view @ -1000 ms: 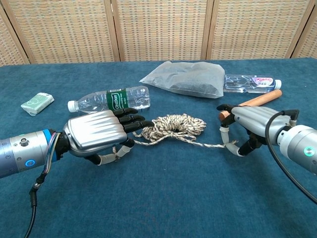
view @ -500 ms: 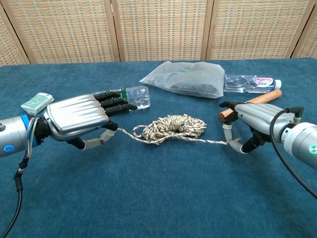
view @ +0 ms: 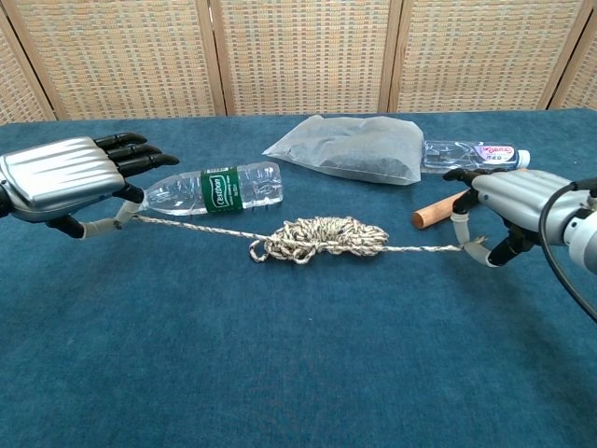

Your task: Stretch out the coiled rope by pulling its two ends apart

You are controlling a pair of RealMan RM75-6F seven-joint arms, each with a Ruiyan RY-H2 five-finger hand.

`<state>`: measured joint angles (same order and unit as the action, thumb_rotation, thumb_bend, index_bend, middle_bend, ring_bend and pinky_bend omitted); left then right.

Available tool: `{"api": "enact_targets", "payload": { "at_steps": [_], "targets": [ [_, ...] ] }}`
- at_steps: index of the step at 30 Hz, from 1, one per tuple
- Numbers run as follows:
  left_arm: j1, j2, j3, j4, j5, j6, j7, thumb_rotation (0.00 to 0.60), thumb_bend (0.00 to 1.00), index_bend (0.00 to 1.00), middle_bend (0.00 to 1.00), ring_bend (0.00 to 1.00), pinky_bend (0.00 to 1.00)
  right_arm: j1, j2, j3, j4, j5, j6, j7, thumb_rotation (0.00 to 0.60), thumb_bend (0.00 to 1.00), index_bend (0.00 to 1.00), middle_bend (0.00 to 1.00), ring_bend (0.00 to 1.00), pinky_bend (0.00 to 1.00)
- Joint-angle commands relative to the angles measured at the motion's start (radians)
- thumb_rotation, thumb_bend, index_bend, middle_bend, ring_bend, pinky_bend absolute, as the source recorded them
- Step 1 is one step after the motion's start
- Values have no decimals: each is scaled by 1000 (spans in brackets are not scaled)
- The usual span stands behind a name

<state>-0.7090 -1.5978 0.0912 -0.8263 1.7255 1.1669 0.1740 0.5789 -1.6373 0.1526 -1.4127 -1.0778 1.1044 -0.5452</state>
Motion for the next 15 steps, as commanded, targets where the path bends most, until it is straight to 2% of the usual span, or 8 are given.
{"api": "enact_targets", "payload": {
  "at_steps": [1,9,15],
  "targets": [
    [16,0,8,44,-4,10,-29,600,438,822,0,0,0,-4,12,0,8,5,3,-6,600,454,719,0,0,0],
    [70,-6,10,190,-35,32,-146,600,440,826,0,0,0,-25,60,-6,32,6,5,16,600,453,719,0,0,0],
    [86,-12,10,249,-44,39,-196,600,443,826,0,0,0,-32,73,-7,48,7,0,33,600,453,719,0,0,0]
  ]
}}
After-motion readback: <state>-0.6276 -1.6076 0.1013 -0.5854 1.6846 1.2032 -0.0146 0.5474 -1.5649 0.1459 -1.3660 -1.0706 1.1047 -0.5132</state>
